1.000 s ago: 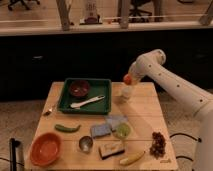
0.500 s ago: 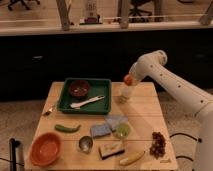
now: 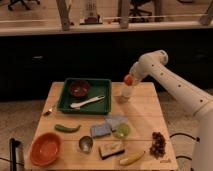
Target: Place apple in paper cup
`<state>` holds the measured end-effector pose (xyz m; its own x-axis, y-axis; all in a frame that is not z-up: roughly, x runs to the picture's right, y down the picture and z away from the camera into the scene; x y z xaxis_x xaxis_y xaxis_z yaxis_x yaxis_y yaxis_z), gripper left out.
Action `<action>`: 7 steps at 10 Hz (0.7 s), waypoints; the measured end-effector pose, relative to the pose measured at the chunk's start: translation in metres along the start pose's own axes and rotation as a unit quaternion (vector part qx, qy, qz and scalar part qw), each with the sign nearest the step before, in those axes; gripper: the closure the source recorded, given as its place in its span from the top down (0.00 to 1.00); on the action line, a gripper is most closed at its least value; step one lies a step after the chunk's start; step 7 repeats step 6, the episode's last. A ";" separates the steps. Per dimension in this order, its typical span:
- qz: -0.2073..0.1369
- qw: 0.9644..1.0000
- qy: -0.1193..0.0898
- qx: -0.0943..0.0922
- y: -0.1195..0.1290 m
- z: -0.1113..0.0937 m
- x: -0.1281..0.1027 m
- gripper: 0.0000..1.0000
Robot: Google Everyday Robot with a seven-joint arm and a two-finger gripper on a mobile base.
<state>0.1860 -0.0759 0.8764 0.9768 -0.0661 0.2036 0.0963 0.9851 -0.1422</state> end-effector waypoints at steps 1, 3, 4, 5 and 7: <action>0.003 1.000 -0.003 -0.002 0.000 0.001 0.001 0.00; 0.007 1.000 -0.005 -0.005 0.002 0.003 0.004 0.00; 0.008 1.000 -0.007 -0.006 0.002 0.004 0.004 0.00; 0.010 1.000 -0.009 -0.007 0.003 0.005 0.004 0.00; 0.012 1.000 -0.015 -0.009 0.003 0.005 0.004 0.04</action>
